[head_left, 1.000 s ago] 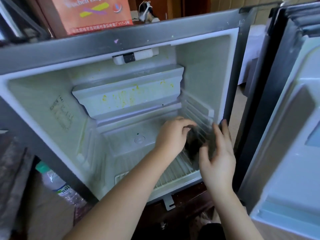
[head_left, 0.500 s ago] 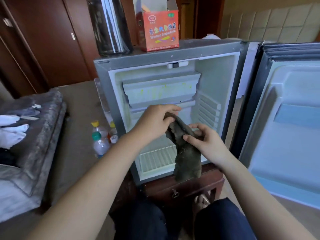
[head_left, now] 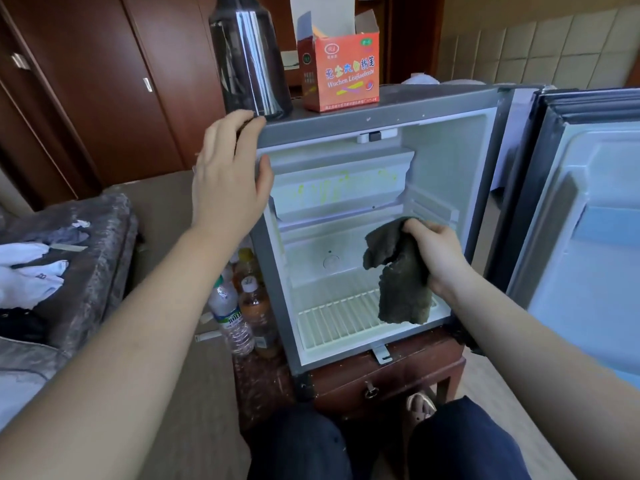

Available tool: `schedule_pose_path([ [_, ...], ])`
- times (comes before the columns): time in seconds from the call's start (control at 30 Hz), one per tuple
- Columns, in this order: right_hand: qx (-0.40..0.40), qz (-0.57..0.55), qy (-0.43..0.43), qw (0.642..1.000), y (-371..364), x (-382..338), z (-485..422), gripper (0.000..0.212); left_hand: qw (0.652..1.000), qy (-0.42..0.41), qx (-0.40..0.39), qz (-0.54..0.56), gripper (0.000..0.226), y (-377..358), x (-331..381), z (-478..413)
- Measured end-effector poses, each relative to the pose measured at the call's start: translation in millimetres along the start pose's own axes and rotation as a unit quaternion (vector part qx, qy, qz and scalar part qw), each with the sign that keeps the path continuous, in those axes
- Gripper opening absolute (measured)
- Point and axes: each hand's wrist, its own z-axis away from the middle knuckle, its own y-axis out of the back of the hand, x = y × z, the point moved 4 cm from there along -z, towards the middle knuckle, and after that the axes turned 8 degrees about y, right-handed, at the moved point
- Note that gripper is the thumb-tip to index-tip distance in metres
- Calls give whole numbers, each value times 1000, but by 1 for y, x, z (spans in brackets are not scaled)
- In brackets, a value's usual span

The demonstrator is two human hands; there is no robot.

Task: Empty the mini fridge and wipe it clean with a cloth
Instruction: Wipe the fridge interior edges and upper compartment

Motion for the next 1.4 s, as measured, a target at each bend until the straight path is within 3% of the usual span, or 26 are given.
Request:
schedule_pose_path([
  [0.17,88,-57,-109,988,0,1,-40,13,997,-11,70,20,37,-15,-5,2],
  [0.27,66,-88,-134,985,-12,-7,-67,12,995,8,93,39,37,-20,-6,0],
  [0.4,99,-79,-68,990,-21,-24,-95,34,993,26,104,42,38,-23,-4,1],
  [0.5,126,37,80,988,-24,-44,-115,37,994,14,106,36,42,-26,-3,2],
  [0.57,124,179,227,949,-26,-58,-131,50,994,10,105,28,44,-27,-3,3],
  [0.63,78,324,315,889,-32,-66,-146,63,994,7,105,23,45,-27,-3,3],
  [0.77,-46,565,260,782,-35,-50,-187,75,993,2,112,24,47,-29,-3,3],
  [0.87,-104,649,229,718,-39,-40,-201,80,993,3,115,25,47,-28,-2,4],
  [1.1,-114,608,245,747,-47,-56,-205,63,994,8,109,22,49,-25,0,2],
  [1.3,-115,631,282,714,-79,-56,-190,52,991,4,129,30,51,-27,0,3],
  [1.4,-133,608,307,720,-102,-52,-181,52,992,10,121,27,51,-27,1,3],
])
